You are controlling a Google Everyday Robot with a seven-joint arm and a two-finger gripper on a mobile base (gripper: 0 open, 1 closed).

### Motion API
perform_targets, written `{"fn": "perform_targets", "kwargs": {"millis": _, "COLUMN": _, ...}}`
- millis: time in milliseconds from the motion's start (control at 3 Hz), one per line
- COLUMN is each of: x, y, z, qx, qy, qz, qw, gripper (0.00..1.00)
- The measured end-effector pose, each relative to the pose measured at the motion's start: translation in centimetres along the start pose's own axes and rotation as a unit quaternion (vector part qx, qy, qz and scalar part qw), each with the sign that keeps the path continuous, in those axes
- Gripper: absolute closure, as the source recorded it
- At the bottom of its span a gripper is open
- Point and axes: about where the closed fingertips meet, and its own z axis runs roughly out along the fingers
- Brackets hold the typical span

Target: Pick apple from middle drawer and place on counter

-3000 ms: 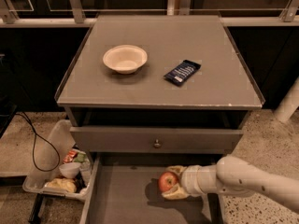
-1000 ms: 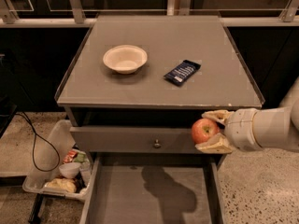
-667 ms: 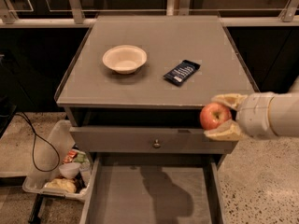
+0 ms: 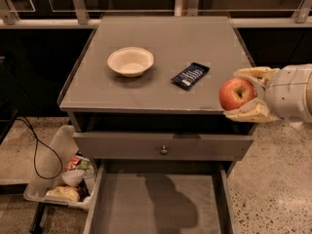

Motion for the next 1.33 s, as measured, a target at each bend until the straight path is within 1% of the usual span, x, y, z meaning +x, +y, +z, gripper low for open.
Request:
{"fn": "perform_targets", "kwargs": {"millis": 333, "x": -0.4, "y": -1.2, "z": 0.9, "qx": 0.011, "qy": -0.005, "qz": 0.000, "qw": 0.9999, "gripper": 1.00}}
{"fn": "perform_targets", "kwargs": {"millis": 667, "x": -0.7, "y": -4.9, "z": 2.2, "qx": 0.030, "qy": -0.010, "qz": 0.003, "qw": 0.9995, "gripper": 1.00}}
{"fn": "perform_targets", "kwargs": {"millis": 1000, "x": -0.7, "y": -9.1, "z": 3.6, "qx": 0.053, "qy": -0.010, "qz": 0.015, "qw": 0.9984, "gripper": 1.00}}
{"fn": "perform_targets", "kwargs": {"millis": 1333, "x": 0.6, "y": -12.0, "z": 5.6, "qx": 0.054, "qy": -0.029, "qz": 0.067, "qw": 0.9959, "gripper": 1.00}}
